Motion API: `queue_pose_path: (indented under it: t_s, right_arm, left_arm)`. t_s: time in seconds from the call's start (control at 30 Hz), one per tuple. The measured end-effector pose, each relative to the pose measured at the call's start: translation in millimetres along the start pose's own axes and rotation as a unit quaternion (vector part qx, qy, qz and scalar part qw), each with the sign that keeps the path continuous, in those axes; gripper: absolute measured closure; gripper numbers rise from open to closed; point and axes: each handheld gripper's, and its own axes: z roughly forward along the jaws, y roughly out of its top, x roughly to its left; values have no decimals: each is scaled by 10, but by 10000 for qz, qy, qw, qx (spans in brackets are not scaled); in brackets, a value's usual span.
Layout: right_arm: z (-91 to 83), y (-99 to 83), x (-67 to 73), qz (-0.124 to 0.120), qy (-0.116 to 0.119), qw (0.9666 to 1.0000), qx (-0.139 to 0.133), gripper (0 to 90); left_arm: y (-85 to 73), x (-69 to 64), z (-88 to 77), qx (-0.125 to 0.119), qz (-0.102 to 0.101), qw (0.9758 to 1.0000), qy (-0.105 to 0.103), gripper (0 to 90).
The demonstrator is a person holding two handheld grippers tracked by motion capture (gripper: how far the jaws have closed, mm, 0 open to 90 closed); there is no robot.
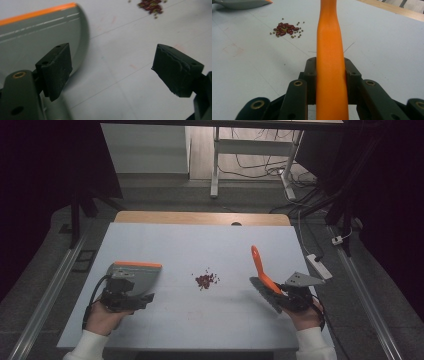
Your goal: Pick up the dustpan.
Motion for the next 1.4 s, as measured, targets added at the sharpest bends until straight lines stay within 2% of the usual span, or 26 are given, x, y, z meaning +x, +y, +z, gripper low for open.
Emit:
queue_pose_path:
  t_s: [0.1,0.13,0.3,0.47,0.5,0.6,0.67,0.9,1.03,1.13,1.37,1.4]
  right_arm:
    - [5,-1,-2,9,1,10000,10,699]
    - [5,-1,-2,9,1,10000,10,699]
    - [18,-1,18,-87,27,10000,35,699]
    - [24,-2,22,-95,49,9999,28,699]
    - [26,-3,24,-99,51,9999,32,699]
    - [28,-4,26,-97,53,9999,42,699]
    - [32,-4,27,-99,58,9999,46,699]
    - [53,-8,38,-128,51,9998,109,699]
    - [58,-12,36,-124,43,9998,124,699]
    - [58,-13,37,-123,40,9998,129,699]
    - [63,-13,39,-116,39,9998,138,699]
    - [63,-12,39,-114,36,9998,136,699]
  left_arm:
    - [-89,148,-30,28,-374,9992,165,168]
    - [-89,148,-30,28,-374,9992,165,168]
    - [-147,278,-17,194,-660,9973,255,169]
    - [-200,376,7,394,-910,9944,368,169]
    - [-200,376,7,394,-910,9944,368,168]
    - [-212,426,25,496,-1147,9918,256,170]
    - [-224,452,38,544,-1226,9906,283,176]
    - [-272,516,117,750,-1236,9887,408,187]
    - [-288,529,176,827,-1264,9883,204,192]
    - [-302,543,210,884,-1319,9872,135,210]
    - [-325,584,268,942,-1377,9859,131,263]
    - [-329,598,290,958,-1436,9849,150,277]
